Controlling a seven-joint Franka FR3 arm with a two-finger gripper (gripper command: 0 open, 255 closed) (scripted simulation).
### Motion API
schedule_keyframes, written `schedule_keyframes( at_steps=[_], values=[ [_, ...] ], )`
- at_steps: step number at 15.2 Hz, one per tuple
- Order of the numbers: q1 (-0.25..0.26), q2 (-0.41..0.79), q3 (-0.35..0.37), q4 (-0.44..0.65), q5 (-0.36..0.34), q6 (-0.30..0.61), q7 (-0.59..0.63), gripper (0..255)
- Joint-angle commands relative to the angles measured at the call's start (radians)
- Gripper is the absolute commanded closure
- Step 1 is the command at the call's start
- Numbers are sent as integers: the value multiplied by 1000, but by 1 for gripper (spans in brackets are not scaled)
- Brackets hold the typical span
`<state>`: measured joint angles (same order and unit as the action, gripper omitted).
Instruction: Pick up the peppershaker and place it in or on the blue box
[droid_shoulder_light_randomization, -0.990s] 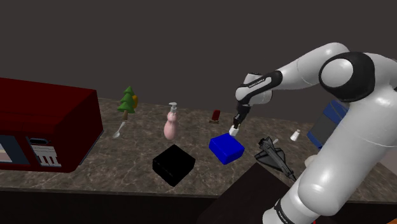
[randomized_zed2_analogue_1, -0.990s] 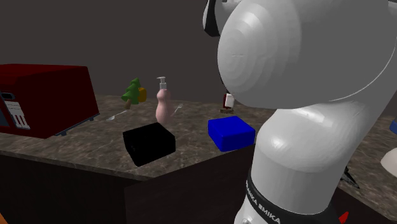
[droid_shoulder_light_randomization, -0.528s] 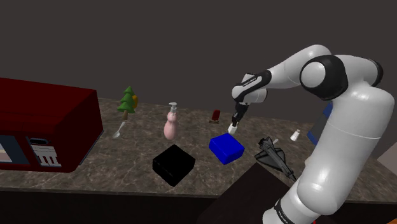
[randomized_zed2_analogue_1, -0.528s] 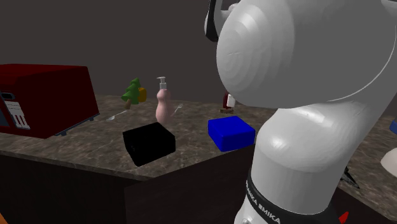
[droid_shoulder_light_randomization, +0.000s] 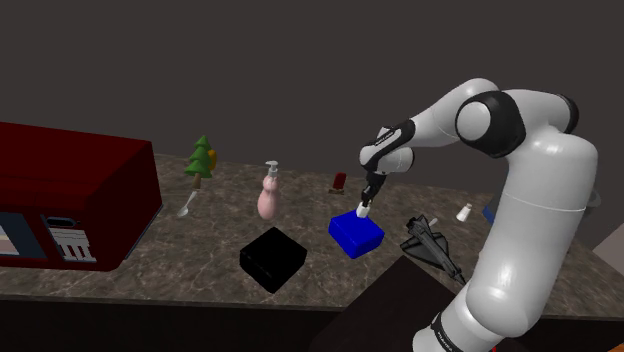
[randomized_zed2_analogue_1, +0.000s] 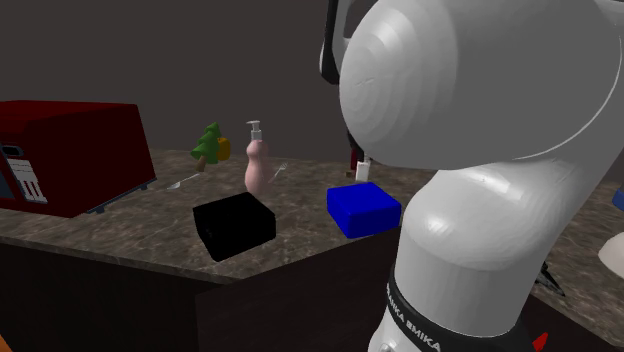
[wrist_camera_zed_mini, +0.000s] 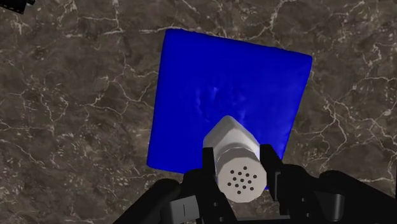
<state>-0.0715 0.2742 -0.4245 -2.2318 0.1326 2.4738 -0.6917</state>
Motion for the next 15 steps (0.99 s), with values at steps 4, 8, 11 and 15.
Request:
schedule_keyframes(
  at_steps=[4,8,11,15],
  values=[
    [-15,58,20,-2,40,55,-26,255],
    [-28,99,38,0,67,92,-44,255],
    [-28,99,38,0,67,92,-44,255],
    [-28,99,38,0,67,92,-44,255]
  ],
)
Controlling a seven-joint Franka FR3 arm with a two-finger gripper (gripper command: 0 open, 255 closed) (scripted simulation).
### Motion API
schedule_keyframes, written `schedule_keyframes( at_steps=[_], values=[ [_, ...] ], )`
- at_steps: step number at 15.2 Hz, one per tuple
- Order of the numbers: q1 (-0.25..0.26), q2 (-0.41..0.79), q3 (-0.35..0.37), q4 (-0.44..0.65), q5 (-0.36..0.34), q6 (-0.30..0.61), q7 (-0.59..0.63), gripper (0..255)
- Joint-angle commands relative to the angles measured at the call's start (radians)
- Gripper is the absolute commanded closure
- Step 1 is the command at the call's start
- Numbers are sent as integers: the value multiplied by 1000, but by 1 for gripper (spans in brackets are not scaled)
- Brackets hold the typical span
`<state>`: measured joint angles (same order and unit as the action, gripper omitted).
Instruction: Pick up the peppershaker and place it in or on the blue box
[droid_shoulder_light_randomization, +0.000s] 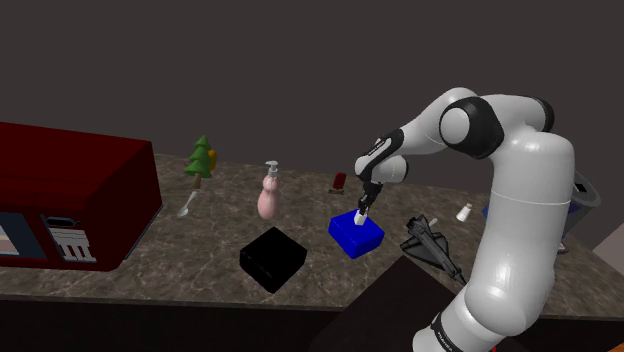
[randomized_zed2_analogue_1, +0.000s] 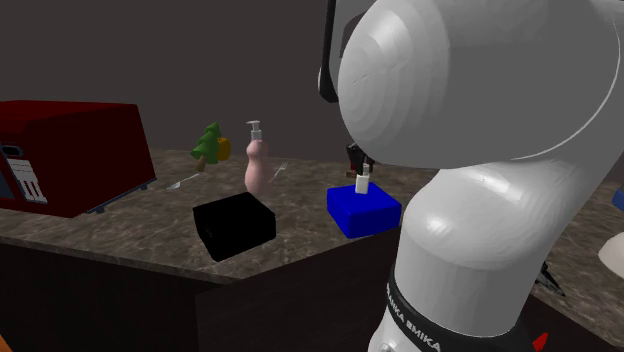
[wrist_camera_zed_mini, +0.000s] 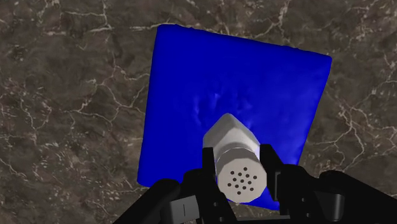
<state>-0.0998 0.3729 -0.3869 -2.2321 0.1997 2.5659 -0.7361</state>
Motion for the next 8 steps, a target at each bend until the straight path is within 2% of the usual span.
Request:
schedule_keyframes(
  at_steps=[1,6,8],
  values=[
    [0,0,0,0,0,0,0,0],
    [0,0,0,0,0,0,0,0],
    [20,-59,-25,-1,-39,-54,27,0]
  ],
)
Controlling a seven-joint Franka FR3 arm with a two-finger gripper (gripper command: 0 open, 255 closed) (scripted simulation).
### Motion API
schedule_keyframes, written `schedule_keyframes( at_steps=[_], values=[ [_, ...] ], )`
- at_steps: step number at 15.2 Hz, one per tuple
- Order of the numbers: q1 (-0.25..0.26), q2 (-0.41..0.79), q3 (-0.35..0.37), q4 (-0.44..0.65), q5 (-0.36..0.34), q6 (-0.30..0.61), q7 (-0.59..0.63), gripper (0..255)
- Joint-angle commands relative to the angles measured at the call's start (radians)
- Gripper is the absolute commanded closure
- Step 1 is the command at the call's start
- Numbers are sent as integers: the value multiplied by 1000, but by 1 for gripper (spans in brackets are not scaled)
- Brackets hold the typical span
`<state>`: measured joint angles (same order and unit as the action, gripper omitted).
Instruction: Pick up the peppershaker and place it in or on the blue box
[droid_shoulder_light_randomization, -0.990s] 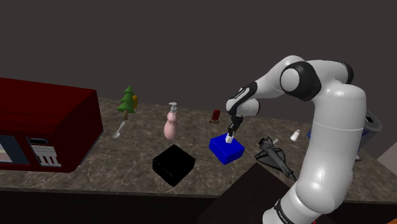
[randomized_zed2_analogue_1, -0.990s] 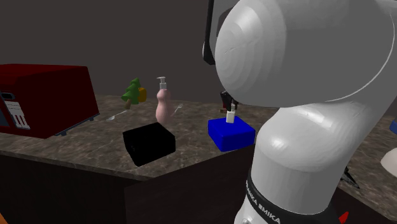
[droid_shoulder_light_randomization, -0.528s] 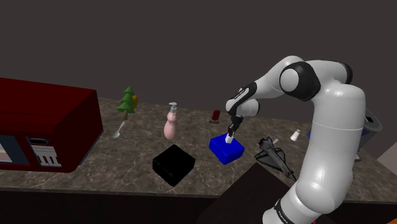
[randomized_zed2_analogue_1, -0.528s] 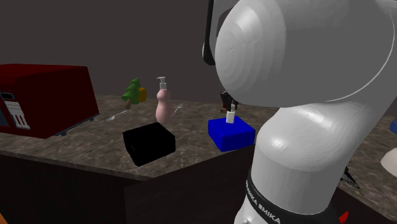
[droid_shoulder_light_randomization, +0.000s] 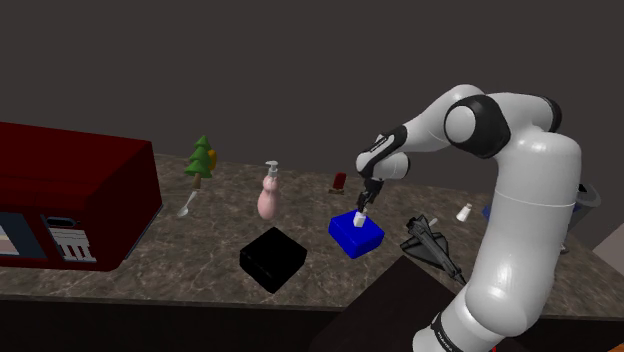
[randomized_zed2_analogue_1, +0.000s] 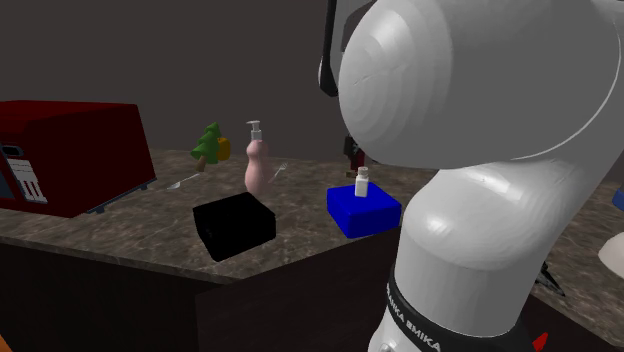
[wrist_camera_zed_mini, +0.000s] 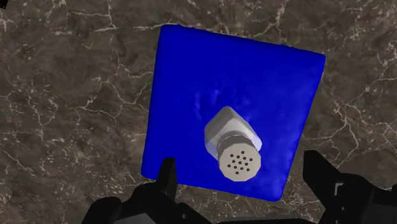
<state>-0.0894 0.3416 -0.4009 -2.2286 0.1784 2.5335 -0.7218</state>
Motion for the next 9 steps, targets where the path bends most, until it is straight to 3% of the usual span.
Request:
schedule_keyframes(
  at_steps=[1,9],
  values=[
    [19,-56,-22,-2,-37,-50,26,0],
    [24,-78,-28,0,-53,-73,37,0]
  ],
)
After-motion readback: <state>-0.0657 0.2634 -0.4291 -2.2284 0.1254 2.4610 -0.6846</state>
